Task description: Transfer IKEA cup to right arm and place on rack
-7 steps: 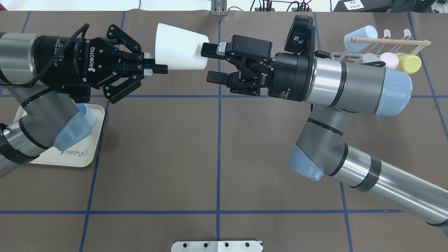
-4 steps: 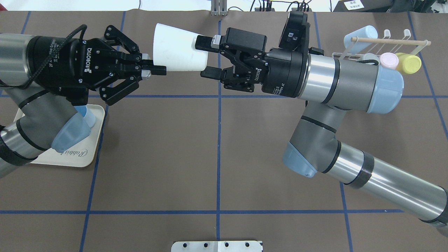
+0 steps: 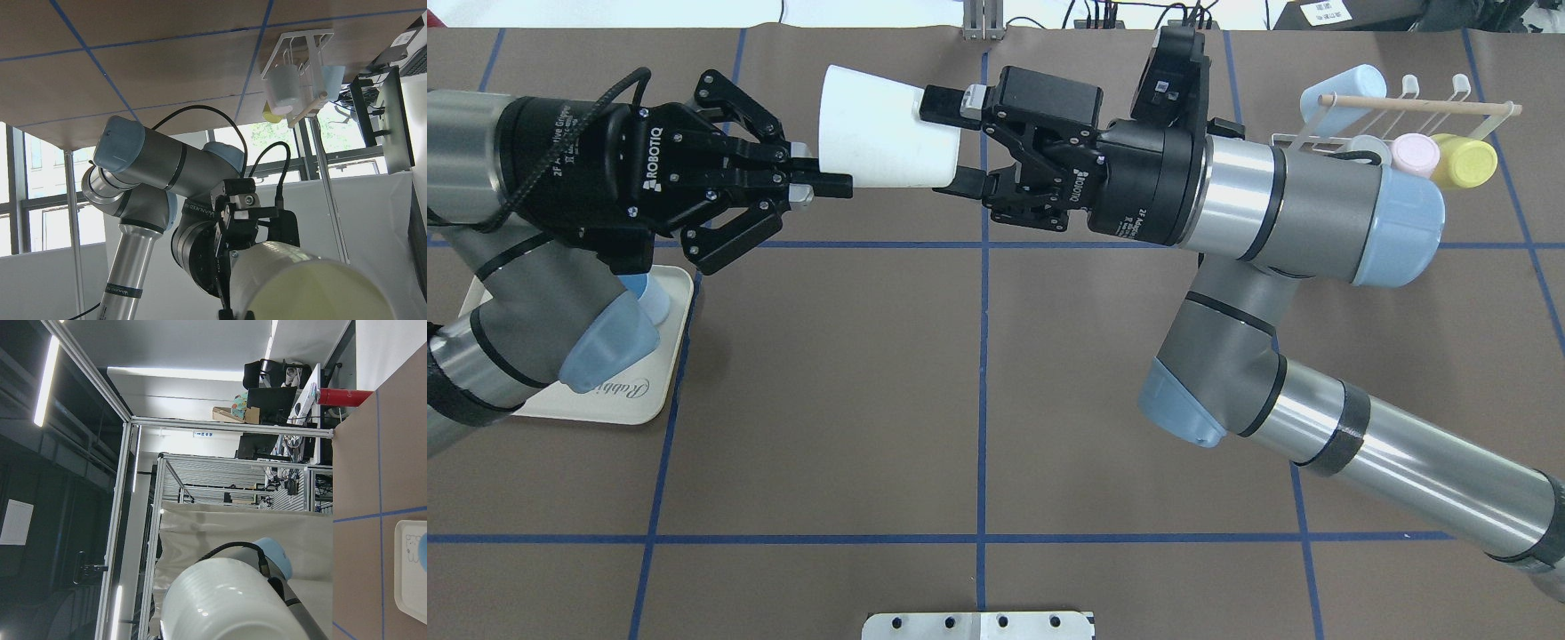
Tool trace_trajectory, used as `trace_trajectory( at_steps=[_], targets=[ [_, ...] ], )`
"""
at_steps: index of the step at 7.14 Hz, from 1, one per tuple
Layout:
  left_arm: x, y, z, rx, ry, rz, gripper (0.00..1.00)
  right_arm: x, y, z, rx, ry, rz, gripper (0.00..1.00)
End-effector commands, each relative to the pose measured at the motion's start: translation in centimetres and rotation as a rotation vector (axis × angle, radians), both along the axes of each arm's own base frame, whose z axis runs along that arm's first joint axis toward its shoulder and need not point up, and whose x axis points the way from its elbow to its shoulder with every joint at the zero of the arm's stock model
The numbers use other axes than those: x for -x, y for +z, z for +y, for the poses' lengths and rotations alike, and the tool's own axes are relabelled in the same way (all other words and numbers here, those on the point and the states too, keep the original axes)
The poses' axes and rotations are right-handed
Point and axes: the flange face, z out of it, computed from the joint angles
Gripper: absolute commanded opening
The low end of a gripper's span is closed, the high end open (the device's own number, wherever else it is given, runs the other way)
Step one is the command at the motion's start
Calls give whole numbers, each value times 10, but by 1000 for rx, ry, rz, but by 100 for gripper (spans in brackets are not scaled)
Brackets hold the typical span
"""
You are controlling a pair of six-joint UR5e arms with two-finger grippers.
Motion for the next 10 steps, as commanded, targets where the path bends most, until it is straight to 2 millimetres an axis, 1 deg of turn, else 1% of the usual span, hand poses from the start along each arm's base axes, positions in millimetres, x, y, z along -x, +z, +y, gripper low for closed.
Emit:
trace_trajectory(
  at_steps=[1,2,4,5,6,8,10],
  targets=[
    [-1,1,0,1,2,-1,0,-1,-6,0,1,3,-13,94],
    [-1,0,0,0,2,0,0,0,-5,-1,3,3,-10,93],
    [-2,0,0,1,3,-1,0,2,-6,1,2,-1,-11,86],
    [-3,0,2,-1,8,1,0,3,-5,1,0,-3,-14,85],
    [-3,0,2,0,8,0,0,5,1,-1,-5,-2,-23,84],
    [-3,0,3,-3,7,2,0,5,1,0,-7,-3,-27,77],
    [-3,0,2,-2,7,1,0,4,1,0,-5,-6,-29,62]
  ],
)
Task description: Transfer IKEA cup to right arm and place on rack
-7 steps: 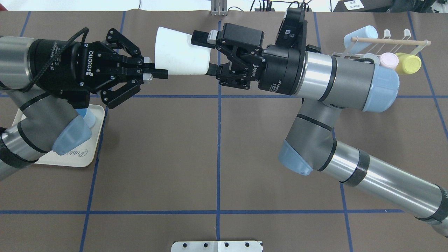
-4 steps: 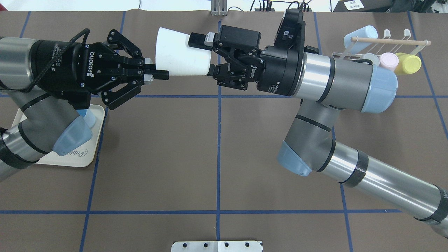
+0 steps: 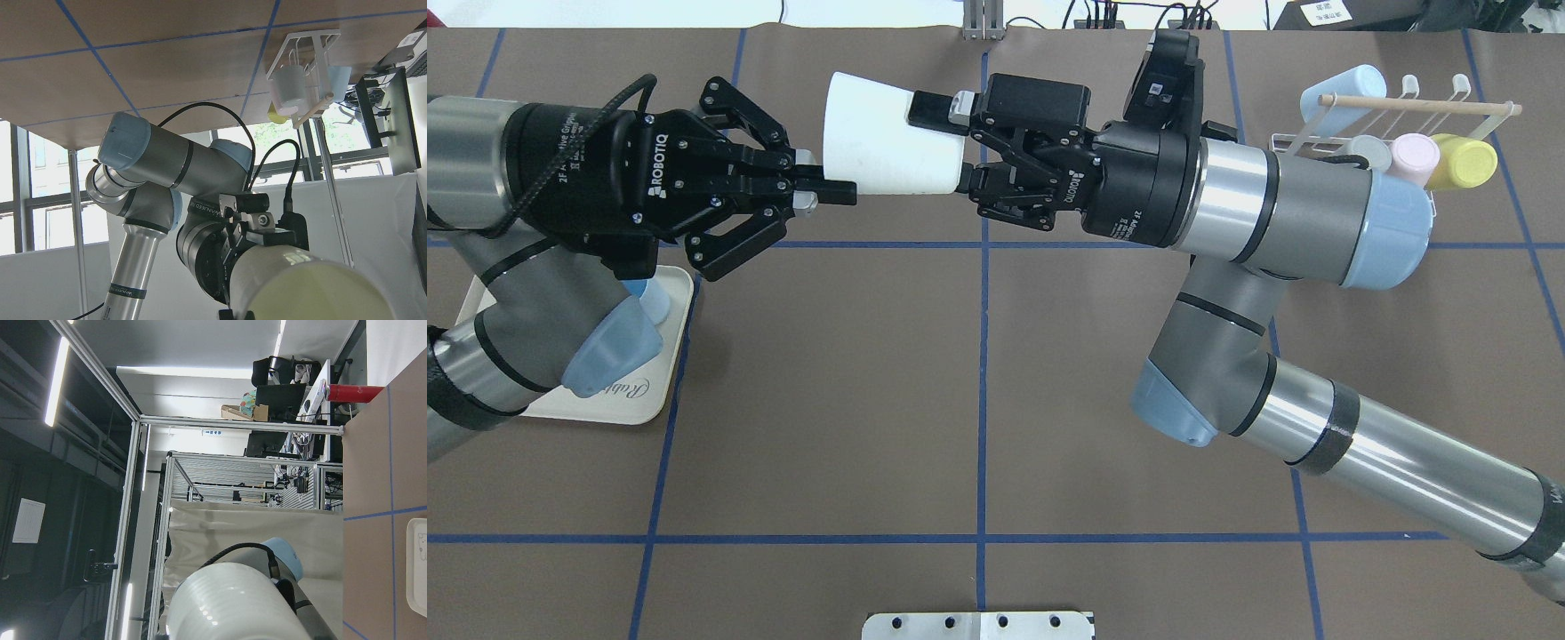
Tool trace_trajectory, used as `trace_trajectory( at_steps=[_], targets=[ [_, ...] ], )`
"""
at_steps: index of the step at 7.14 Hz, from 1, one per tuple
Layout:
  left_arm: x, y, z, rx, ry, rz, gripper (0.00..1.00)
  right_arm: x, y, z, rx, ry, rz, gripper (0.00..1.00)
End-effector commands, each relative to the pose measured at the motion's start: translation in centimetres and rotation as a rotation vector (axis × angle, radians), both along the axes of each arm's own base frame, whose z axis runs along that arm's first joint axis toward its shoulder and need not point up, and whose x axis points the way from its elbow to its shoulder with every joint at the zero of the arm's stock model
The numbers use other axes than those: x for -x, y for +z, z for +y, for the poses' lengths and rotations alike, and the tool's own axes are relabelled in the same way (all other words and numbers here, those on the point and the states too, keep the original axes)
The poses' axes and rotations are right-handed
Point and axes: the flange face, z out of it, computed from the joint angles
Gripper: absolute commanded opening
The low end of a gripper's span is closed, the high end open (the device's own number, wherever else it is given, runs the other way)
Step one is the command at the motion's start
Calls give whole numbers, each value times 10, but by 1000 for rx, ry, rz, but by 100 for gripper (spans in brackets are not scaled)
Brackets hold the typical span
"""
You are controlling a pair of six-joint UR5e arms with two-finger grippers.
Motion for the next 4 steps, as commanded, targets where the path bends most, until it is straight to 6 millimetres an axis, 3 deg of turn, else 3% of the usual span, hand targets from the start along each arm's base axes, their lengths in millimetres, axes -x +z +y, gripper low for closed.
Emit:
trace_trajectory(
  at_steps=[1,2,4],
  targets=[
    [0,0,0,0,-1,-2,11,0,0,0,0,-1,-1,51],
    [0,1,0,2,1,-2,99,-1,0,1,0,-3,-4,41],
    [3,4,2,-6,-6,-4,100,-1,-1,1,-1,-3,-5,35]
  ],
)
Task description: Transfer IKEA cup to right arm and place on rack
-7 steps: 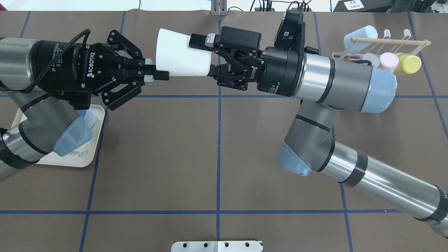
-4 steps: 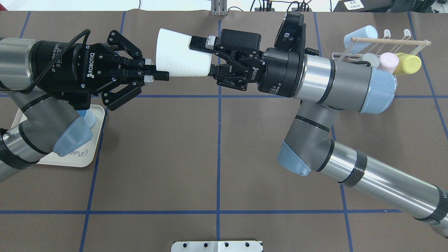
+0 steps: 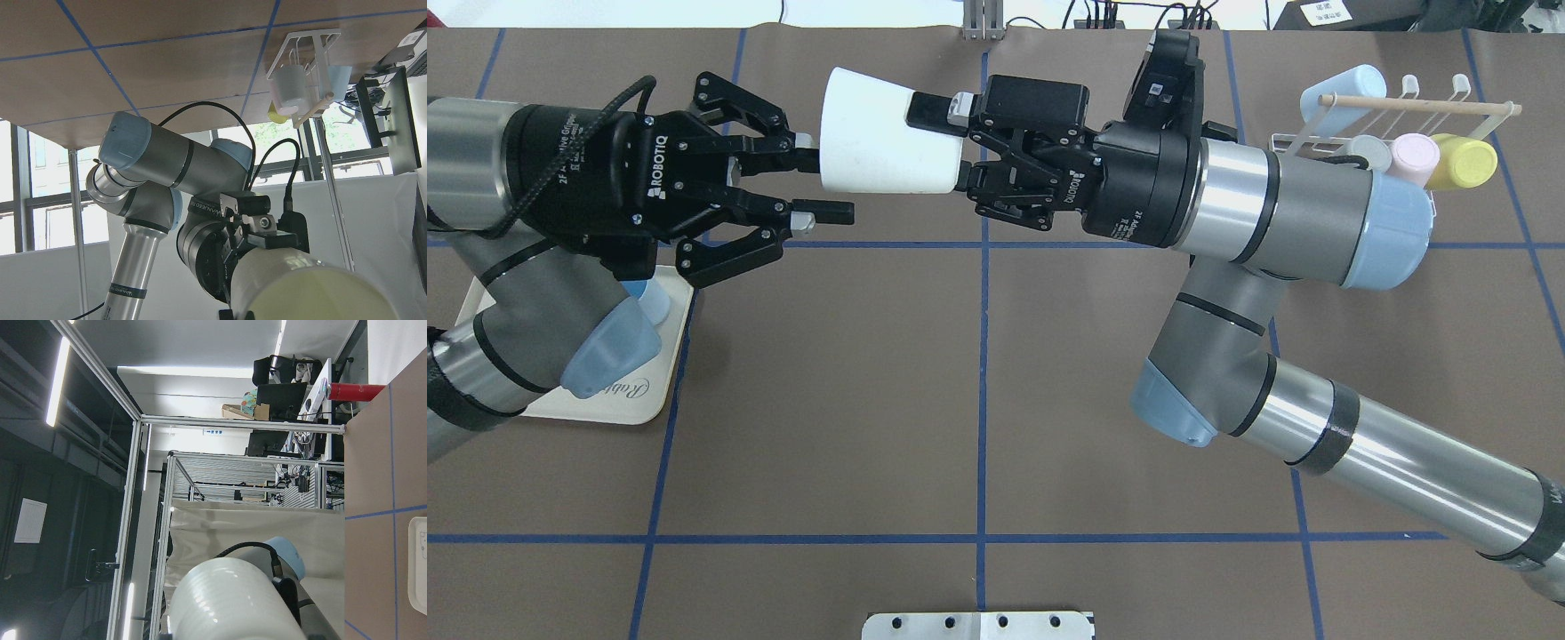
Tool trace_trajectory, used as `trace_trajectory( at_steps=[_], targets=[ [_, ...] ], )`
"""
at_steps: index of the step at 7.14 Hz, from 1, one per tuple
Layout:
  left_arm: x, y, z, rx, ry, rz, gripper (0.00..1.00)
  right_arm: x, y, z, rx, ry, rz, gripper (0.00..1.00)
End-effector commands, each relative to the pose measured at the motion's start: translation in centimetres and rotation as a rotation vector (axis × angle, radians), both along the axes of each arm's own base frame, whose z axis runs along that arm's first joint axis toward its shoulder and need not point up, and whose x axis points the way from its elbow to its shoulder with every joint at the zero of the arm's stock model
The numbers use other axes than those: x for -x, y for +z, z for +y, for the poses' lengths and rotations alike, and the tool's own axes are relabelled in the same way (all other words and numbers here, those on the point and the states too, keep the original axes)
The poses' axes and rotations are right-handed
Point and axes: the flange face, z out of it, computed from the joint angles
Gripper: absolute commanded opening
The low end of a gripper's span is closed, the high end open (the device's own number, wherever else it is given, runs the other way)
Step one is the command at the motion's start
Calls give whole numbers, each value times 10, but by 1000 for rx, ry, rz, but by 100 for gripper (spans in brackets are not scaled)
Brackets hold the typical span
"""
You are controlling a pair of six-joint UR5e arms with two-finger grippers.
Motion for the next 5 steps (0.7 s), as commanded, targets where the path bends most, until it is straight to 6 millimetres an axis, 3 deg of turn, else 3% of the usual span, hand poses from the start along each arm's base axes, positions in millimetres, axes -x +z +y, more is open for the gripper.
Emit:
trace_trajectory(
  at_steps=[1,3,4,5],
  targets=[
    [5,2,0,-9,-12,-2,100,-2,-2,1,-3,1,-5,33],
    [25,38,-7,-78,-120,-49,100,-13,2,2,-1,5,-10,33],
    [26,52,-7,-168,-197,-85,100,-19,19,0,9,23,19,33],
    [33,67,-18,-258,-284,-135,100,-35,41,-17,36,68,68,33]
  ],
)
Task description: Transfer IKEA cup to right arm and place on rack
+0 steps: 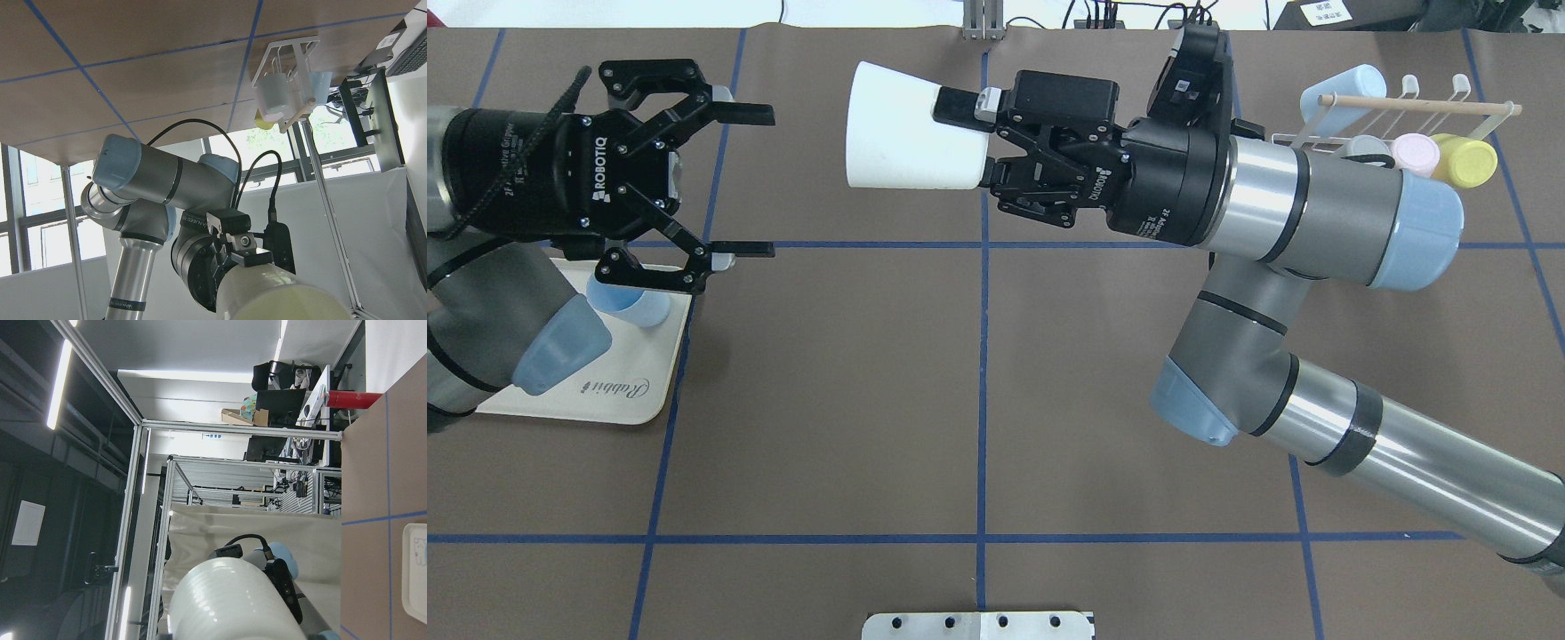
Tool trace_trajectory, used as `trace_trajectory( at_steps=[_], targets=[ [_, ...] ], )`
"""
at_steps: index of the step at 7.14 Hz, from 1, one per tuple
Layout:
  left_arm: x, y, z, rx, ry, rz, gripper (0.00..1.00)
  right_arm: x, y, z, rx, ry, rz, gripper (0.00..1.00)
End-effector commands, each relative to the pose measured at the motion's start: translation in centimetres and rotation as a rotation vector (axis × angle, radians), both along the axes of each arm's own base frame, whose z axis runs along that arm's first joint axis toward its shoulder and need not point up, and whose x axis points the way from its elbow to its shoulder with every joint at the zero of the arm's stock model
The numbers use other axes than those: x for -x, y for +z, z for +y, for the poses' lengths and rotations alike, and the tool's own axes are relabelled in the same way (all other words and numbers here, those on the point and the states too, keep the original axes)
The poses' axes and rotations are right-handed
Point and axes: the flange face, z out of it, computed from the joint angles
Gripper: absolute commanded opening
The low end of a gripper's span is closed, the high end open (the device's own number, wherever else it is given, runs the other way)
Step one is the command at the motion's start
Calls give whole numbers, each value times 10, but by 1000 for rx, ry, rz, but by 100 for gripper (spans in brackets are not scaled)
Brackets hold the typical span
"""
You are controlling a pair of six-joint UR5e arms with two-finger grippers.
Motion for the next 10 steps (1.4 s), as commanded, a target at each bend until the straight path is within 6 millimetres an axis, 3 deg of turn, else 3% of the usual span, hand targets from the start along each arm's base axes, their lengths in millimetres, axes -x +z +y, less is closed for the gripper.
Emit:
trace_trajectory(
  at_steps=[1,2,3,4,5,6,7,8,10],
  targets=[
    [2,47,-19,-241,-141,-161,100,-26,49,-30,30,99,142,33],
    [-10,70,-33,-415,-221,-250,100,-30,68,-44,-3,143,297,33],
    [-10,97,-44,-510,-271,-340,100,-57,72,-71,12,149,439,33],
    [10,119,-57,-497,-305,-406,100,-91,77,-99,62,187,552,33],
    [26,134,-82,-428,-183,-525,100,-127,88,-115,75,218,667,33],
    [60,131,-105,-502,-207,-608,100,-158,88,-130,122,247,776,30],
    [73,138,-117,-538,-226,-672,100,-182,86,-140,123,257,929,29],
    [69,144,-125,-576,-214,-725,100,-205,82,-144,104,280,1058,26],
    [63,157,-135,-599,-175,-805,100,-261,120,-173,91,264,1293,27]
  ],
)
